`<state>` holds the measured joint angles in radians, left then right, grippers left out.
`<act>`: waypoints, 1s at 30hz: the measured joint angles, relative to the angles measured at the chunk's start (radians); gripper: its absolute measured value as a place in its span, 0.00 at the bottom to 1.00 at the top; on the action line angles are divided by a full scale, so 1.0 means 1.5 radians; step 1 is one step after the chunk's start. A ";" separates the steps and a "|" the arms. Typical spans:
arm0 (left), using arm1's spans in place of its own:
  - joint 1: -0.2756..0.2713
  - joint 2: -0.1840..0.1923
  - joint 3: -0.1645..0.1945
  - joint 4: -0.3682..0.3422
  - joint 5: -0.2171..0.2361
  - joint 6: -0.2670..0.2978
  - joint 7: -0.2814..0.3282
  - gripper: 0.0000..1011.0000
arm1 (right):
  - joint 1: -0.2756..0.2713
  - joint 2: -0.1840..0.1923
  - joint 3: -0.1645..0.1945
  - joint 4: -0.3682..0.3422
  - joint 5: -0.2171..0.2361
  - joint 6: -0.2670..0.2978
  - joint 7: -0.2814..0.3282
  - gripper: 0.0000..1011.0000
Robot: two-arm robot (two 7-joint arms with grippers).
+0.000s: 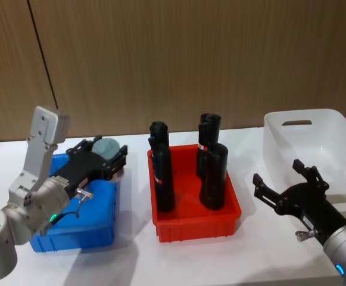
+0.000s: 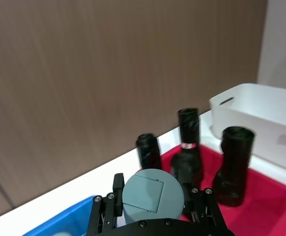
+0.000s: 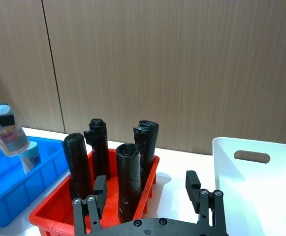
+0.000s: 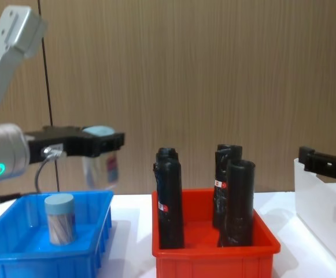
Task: Pick the cotton swabs from the blue box and place them into the white box.
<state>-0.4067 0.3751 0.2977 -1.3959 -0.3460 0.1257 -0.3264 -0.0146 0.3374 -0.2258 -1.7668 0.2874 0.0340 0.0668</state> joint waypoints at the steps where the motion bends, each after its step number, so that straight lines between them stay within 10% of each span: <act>1: -0.001 0.000 0.000 -0.002 -0.001 0.000 -0.008 0.66 | 0.000 0.000 0.000 0.000 0.000 0.000 0.000 0.99; 30: -0.103 -0.057 0.034 0.022 -0.025 0.074 -0.249 0.66 | 0.000 0.000 0.000 0.000 0.000 0.000 0.000 0.99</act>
<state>-0.5607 0.2891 0.3491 -1.3632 -0.3831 0.2366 -0.7002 -0.0146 0.3375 -0.2258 -1.7668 0.2874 0.0340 0.0668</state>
